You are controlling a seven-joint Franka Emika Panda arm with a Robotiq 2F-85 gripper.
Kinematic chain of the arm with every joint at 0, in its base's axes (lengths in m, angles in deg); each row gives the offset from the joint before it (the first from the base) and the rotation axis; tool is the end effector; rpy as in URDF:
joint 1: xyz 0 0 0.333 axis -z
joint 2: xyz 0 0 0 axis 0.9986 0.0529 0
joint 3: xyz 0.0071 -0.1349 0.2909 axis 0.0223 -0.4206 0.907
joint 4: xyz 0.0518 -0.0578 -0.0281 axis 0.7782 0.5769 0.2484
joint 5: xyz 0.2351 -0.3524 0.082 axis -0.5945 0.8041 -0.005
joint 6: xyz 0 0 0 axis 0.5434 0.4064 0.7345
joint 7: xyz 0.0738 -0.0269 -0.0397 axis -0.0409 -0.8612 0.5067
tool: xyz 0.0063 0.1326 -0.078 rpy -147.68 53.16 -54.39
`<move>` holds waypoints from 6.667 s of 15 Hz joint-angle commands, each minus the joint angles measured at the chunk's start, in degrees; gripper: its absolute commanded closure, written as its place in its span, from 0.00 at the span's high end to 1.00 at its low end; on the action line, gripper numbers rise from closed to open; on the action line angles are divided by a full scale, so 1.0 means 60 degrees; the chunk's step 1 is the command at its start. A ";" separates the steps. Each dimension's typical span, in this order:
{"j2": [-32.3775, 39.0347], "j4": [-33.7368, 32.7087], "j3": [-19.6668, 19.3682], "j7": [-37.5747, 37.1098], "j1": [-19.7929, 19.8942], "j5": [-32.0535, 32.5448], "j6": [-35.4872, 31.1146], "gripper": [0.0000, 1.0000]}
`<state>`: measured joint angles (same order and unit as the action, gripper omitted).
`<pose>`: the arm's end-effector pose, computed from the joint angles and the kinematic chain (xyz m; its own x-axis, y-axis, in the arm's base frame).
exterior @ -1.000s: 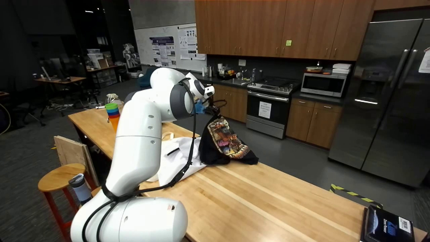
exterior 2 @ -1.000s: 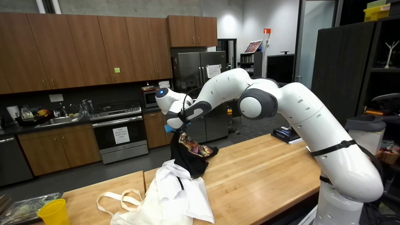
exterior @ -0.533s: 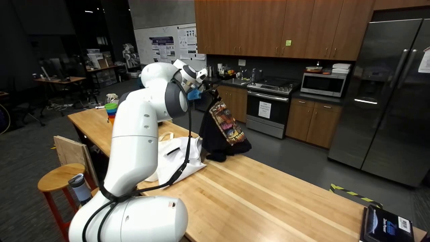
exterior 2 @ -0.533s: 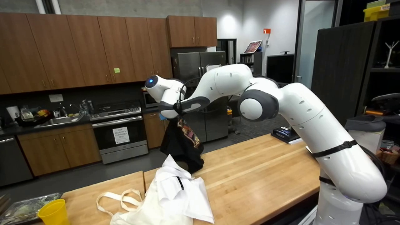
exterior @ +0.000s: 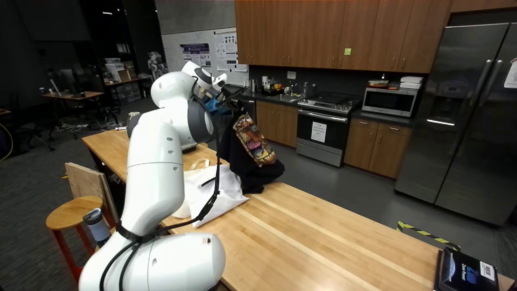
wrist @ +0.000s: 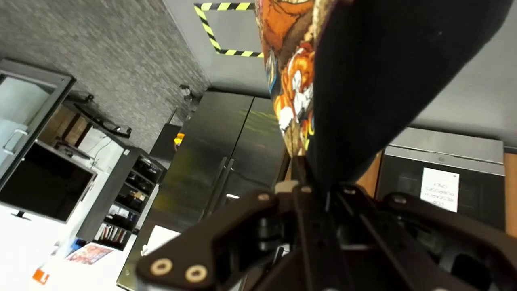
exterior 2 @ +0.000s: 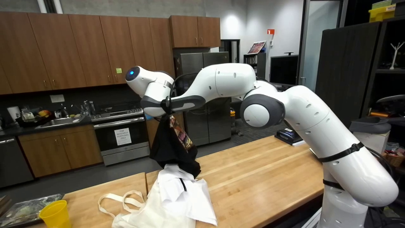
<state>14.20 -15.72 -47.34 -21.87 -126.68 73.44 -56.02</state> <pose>0.7263 0.3631 0.5072 0.7037 -0.1424 0.6961 -0.4459 -0.8513 0.2766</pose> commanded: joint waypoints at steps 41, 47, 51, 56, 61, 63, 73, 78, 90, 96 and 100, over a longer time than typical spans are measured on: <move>0.0842 0.0950 0.3998 0.2474 0.1784 -0.8166 0.1094 0.31; 0.0644 0.1130 0.4481 0.4495 0.2030 -0.8340 0.2326 0.74; 0.0269 0.1619 0.4826 0.6515 0.2316 -0.8340 0.2762 0.98; 0.0635 0.1272 0.4906 0.7186 0.2334 -0.8262 0.2916 1.00; 0.0482 0.1662 0.5313 0.8599 0.2606 -0.8466 0.3501 1.00; 0.0435 0.1905 0.5502 0.9425 0.2704 -0.8557 0.3701 1.00; 0.0675 0.1744 0.5446 0.9675 0.2545 -0.8374 0.3716 1.00; 0.0675 0.1744 0.5452 0.9680 0.2549 -0.8374 0.3721 1.00; 0.0676 0.1744 0.5454 0.9685 0.2549 -0.8374 0.3728 1.00; 0.0676 0.1744 0.5455 0.9685 0.2550 -0.8374 0.3730 1.00; 0.0676 0.1744 0.5455 0.9686 0.2550 -0.8374 0.3732 1.00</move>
<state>18.25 -5.26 -14.61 36.25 -111.38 23.20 -33.63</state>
